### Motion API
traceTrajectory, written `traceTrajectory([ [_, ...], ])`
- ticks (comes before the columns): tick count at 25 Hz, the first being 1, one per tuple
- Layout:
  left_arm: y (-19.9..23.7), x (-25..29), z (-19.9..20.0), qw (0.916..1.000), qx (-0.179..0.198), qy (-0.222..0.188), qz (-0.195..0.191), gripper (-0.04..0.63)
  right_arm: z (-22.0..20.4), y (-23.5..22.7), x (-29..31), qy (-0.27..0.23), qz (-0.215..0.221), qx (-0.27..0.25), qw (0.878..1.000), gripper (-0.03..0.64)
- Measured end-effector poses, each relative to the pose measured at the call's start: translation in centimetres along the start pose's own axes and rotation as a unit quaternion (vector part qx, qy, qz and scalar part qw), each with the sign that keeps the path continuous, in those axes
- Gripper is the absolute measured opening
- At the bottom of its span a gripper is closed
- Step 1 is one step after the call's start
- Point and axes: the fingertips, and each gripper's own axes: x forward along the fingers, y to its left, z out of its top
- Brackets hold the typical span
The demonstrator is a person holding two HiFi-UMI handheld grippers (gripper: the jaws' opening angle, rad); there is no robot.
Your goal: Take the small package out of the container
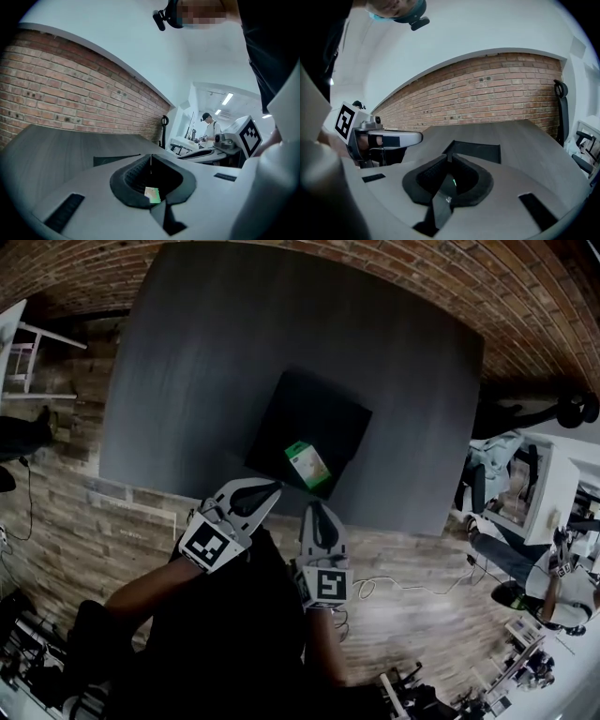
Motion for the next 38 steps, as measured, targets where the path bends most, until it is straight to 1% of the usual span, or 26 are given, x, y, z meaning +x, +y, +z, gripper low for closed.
traceTrajectory([
  [4, 1.0, 0.6, -1.1, 0.9999, -0.006, 0.007, -0.003, 0.034, -0.9, -0.7, 1.7, 0.015, -0.002, -0.011, 1.0, 0.026],
  [6, 1.4, 1.0, -1.7, 0.9998, -0.016, 0.009, -0.003, 0.034, -1.3, -0.9, 2.5, 0.025, 0.002, -0.019, 0.999, 0.033],
  [8, 1.8, 1.4, -2.2, 0.9996, -0.023, 0.013, -0.002, 0.034, -1.8, -1.1, 3.5, 0.029, 0.005, -0.025, 0.999, 0.107],
  [11, 2.4, 1.7, -2.8, 0.9993, -0.032, 0.018, 0.001, 0.034, -2.9, -1.2, 4.6, 0.059, 0.012, -0.043, 0.997, 0.125],
  [16, 3.0, 2.0, -3.3, 0.9993, -0.03, 0.022, 0.003, 0.034, -4.4, -1.5, 6.4, 0.102, 0.018, -0.082, 0.991, 0.156],
  [22, 4.2, 2.0, -4.0, 0.9985, -0.045, 0.031, 0.004, 0.034, -6.5, -1.6, 8.5, 0.156, 0.024, -0.121, 0.98, 0.188],
  [26, 4.7, 2.1, -4.6, 0.998, -0.052, 0.036, 0.007, 0.034, -7.6, -2.0, 9.5, 0.185, 0.02, -0.161, 0.969, 0.191],
  [31, 4.9, 2.2, -5.0, 0.9978, -0.046, 0.048, 0.003, 0.034, -9.2, -2.6, 10.3, 0.221, 0.023, -0.161, 0.962, 0.225],
  [38, 5.5, 2.4, -5.7, 0.9968, -0.061, 0.053, 0.0, 0.034, -10.8, -3.4, 11.9, 0.257, 0.031, -0.178, 0.949, 0.269],
])
